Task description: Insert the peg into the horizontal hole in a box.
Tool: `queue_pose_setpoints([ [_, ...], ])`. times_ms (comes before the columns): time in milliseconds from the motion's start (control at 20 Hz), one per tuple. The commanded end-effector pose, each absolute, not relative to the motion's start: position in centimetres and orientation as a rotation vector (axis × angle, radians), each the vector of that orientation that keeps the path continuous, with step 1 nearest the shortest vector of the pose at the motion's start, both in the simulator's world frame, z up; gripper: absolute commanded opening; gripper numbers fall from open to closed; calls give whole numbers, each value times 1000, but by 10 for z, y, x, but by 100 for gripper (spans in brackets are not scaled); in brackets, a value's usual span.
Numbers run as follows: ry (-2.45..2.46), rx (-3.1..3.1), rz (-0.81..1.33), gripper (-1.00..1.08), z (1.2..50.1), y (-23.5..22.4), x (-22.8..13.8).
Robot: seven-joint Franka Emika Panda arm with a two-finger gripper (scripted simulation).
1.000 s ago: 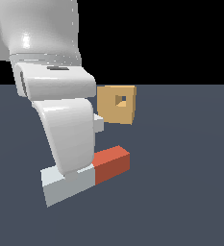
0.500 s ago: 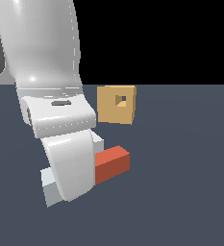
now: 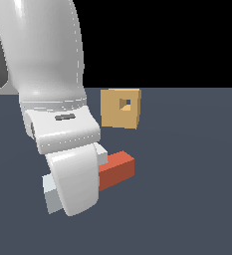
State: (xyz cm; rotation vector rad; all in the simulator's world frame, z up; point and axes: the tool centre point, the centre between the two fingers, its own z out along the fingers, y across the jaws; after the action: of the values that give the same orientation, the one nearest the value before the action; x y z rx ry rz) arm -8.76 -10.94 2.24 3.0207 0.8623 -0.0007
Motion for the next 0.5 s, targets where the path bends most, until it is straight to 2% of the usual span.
queue_pose_setpoints([
  [0,863,3021,-1,-100,22,-109,-87],
  [450,891,3012,0,-100,25,-104,-83],
])
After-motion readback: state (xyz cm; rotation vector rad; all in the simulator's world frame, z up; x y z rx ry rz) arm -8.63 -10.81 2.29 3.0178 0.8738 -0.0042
